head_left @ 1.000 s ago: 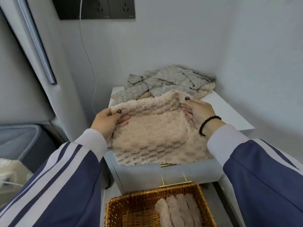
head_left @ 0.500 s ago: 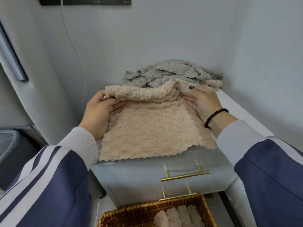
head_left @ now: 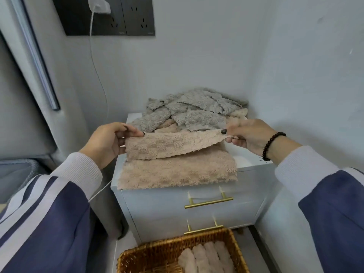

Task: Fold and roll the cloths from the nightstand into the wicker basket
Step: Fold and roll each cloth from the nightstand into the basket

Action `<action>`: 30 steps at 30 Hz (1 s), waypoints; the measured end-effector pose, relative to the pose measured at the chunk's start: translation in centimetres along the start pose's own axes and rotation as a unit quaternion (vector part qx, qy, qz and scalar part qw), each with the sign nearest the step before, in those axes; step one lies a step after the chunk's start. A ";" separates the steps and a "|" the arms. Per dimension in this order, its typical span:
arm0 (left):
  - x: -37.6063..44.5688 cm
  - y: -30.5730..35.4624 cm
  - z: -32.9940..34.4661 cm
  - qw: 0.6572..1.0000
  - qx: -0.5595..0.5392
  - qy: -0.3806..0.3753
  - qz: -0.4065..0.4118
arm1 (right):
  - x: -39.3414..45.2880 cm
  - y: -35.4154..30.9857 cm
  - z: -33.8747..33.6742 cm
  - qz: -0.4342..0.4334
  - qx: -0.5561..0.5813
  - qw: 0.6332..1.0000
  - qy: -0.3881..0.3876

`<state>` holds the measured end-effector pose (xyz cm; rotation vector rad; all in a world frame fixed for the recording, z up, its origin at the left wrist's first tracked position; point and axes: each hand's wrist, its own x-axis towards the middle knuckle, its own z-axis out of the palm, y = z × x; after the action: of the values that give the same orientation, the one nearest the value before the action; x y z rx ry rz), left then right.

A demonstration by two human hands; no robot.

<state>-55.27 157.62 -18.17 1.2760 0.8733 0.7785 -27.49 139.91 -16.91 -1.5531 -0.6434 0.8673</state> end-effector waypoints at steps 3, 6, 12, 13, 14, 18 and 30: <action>-0.9 0.1 0.0 0.995 0.089 0.034 0.028 | -1.8 0.0 0.0 0.006 -0.044 0.999 -0.015; -2.5 -0.1 0.3 0.991 0.120 0.046 0.044 | -3.5 0.6 0.3 0.025 -0.058 0.998 -0.006; -4.7 -2.5 -0.2 0.984 0.164 0.060 0.033 | -5.4 3.7 1.1 0.052 -0.102 0.993 0.004; -4.9 -2.8 -0.4 0.978 0.196 0.059 0.037 | -5.6 4.1 1.2 0.047 -0.113 0.992 0.010; -5.2 -2.9 -0.5 0.973 0.222 0.057 0.041 | -5.8 4.3 1.1 0.039 -0.123 0.991 0.016; -5.6 -3.4 -0.7 0.963 0.261 0.047 0.052 | -6.3 5.2 1.1 -0.003 -0.178 0.984 0.023; -4.9 0.2 0.8 0.798 0.601 -0.049 -0.005 | -5.1 2.2 2.0 -0.108 -0.495 0.856 0.100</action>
<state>-56.89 153.02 -17.34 2.3811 1.3507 0.0337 -32.19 136.55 -18.28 -2.3741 -1.1876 0.1422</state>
